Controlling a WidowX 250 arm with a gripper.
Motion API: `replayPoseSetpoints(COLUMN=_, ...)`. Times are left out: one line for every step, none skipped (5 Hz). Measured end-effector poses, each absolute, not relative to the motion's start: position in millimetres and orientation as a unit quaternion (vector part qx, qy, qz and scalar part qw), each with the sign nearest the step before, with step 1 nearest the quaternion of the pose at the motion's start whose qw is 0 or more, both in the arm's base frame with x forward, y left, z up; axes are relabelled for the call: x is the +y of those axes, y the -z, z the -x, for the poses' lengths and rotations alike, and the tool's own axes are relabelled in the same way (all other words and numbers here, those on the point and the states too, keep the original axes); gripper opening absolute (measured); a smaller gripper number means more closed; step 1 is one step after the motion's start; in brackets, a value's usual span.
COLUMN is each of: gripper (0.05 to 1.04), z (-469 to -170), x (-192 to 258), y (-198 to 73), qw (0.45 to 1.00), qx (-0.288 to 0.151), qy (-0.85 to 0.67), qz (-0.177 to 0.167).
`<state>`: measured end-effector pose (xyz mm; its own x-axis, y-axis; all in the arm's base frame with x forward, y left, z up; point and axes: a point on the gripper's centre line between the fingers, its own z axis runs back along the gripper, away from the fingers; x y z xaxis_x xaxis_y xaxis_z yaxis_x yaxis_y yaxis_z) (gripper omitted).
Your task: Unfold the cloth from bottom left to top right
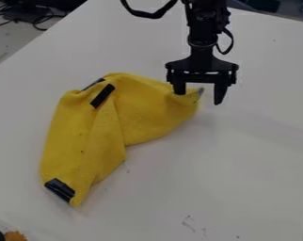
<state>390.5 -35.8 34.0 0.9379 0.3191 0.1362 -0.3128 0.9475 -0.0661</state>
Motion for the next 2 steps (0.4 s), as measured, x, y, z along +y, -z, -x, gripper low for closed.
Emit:
replayPoseSetpoints(gripper=1.010, z=-393.7, x=-28.0, y=-58.6, qw=0.983, qx=-0.105, qy=-0.148, qz=0.001)
replayPoseSetpoints(gripper=1.006, z=-400.9, x=-26.7, y=-92.0, qw=0.979, qx=-0.162, qy=-0.120, qz=-0.012)
